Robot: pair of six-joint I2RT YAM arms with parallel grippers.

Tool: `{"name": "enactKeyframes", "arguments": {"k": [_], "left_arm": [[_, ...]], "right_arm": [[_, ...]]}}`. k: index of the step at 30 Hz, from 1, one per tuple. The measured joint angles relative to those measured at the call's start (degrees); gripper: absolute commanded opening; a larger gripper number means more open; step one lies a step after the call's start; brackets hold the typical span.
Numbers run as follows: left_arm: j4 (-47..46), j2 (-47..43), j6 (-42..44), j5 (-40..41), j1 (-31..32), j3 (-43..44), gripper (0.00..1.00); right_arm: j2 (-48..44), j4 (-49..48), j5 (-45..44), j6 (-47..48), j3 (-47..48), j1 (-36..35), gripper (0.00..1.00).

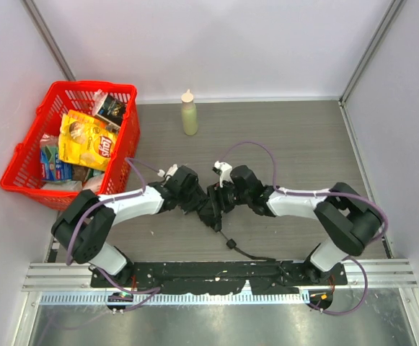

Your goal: Put away the umbrella

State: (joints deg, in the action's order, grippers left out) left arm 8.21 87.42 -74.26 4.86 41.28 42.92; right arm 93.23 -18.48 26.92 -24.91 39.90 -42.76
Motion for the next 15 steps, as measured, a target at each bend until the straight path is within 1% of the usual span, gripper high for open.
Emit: {"name": "enactKeyframes", "arguments": {"k": [4, 8, 11, 15], "left_arm": [[4.35, 0.96, -1.36, -0.76, -0.13, 1.38, 0.00], [7.61, 3.06, -3.23, -2.69, -0.90, 4.11, 0.00], [8.59, 3.91, -4.66, -4.68, -1.79, 4.94, 0.00], [9.49, 4.72, -5.90, -6.49, -2.05, 5.81, 0.00]], "right_arm": [[-5.53, 8.57, -11.61, 6.71, 2.67, -5.66, 0.77], [-6.51, 13.16, -23.58, 12.20, 6.54, -11.98, 0.78], [-6.27, 14.91, -28.59, 14.25, 6.95, -14.47, 0.78], [-3.19, 15.52, -33.94, 16.28, 7.54, -16.81, 0.78]]}}
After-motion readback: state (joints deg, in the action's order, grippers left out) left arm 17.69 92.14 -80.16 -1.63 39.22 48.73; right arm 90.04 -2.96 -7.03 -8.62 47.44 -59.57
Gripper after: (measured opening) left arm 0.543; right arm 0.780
